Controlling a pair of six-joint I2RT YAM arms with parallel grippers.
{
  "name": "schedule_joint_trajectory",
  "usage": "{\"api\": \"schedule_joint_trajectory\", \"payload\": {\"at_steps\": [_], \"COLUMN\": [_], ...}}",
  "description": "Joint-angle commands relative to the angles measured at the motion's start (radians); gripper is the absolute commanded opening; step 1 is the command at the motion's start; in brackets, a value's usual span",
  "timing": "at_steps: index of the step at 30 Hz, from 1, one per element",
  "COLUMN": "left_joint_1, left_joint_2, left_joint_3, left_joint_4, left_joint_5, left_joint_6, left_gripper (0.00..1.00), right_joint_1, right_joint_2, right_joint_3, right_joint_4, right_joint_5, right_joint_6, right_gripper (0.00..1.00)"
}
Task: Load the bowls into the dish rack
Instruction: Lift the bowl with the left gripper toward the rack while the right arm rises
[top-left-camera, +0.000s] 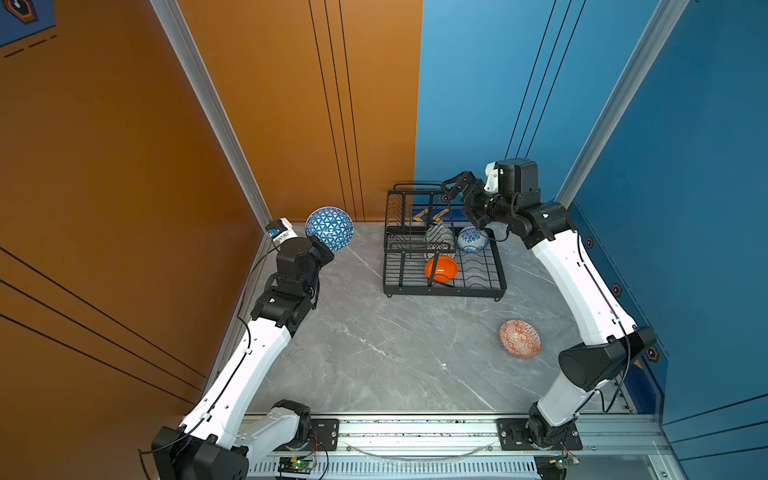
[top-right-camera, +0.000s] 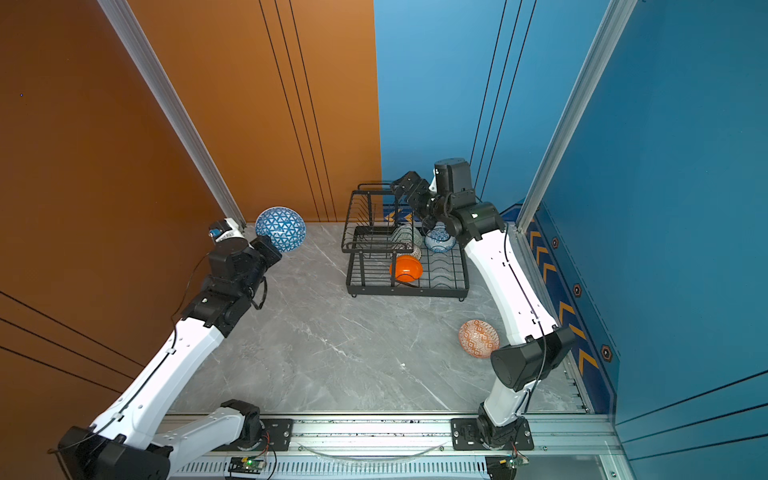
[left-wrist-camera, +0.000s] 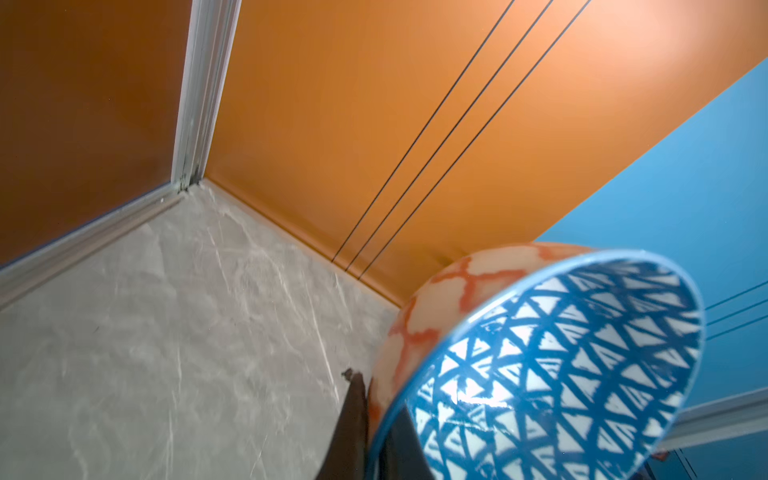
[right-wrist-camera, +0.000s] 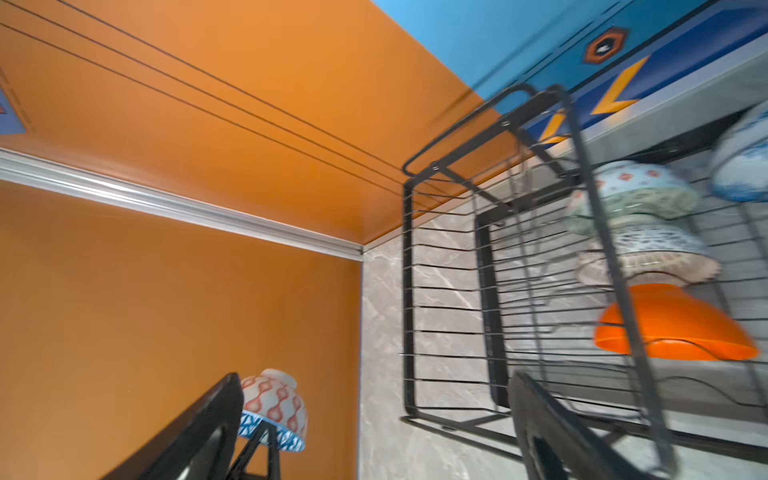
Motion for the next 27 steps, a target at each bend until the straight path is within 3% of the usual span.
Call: {"api": "schedule_joint_trajectory", "payload": {"at_steps": [1, 8, 12, 27], "left_joint_1": [0.009, -0.019, -0.037, -0.219], "left_joint_2": [0.079, 0.286, 0.384, 0.580], "left_joint_3": [0.064, 0.178, 0.238, 0.386], "left_joint_4": [0.321, 0.595, 0.684, 0.790], "left_joint_5": [-0.036, -0.001, -0.009, -0.046], "left_joint_6": [0.118, 0.296, 0.360, 0.661], "left_gripper": [0.00, 0.00, 0.00, 0.00], "right_joint_1": [0.038, 0.092, 0.100, 0.086], "right_joint_2": [0.069, 0.232, 0.278, 0.391], "right_joint_3": [0.100, 0.292, 0.305, 0.318], "right_joint_4": [0.163, 0.293, 0.363, 0.521], "right_joint_5": [-0.095, -0.197, -0.221, -0.199], "right_joint_6": [0.112, 0.261, 0.336, 0.543], "right_gripper": [1.00, 1.00, 1.00, 0.98]}}
